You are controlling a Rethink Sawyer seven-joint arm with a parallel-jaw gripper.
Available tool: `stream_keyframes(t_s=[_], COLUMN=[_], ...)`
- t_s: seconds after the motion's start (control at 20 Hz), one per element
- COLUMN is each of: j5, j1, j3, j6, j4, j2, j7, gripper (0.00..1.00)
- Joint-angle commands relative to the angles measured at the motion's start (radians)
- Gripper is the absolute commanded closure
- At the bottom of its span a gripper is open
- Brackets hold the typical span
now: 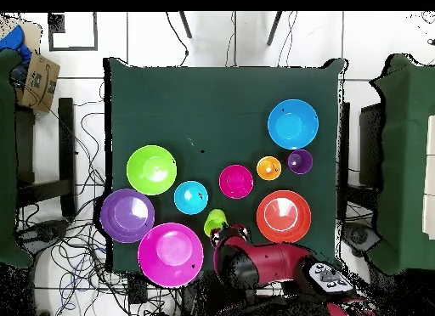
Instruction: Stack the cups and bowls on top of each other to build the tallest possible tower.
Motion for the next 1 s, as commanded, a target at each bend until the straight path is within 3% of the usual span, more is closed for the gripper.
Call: stream_keyframes(t_s=[0.05,0.7,1.0], j5=[-0.030,0.037,0.090], j1=[-0.013,-0.028,-0.069], j3=[0.132,0.201,0.271], j6=[0.096,0.236,0.342], j4=[-0.073,-0.009,0.061], j2=[-0.039,-0.183,-0.318], j7=[0.040,0.033,0.012], gripper=[1.00,1.00,1.00])
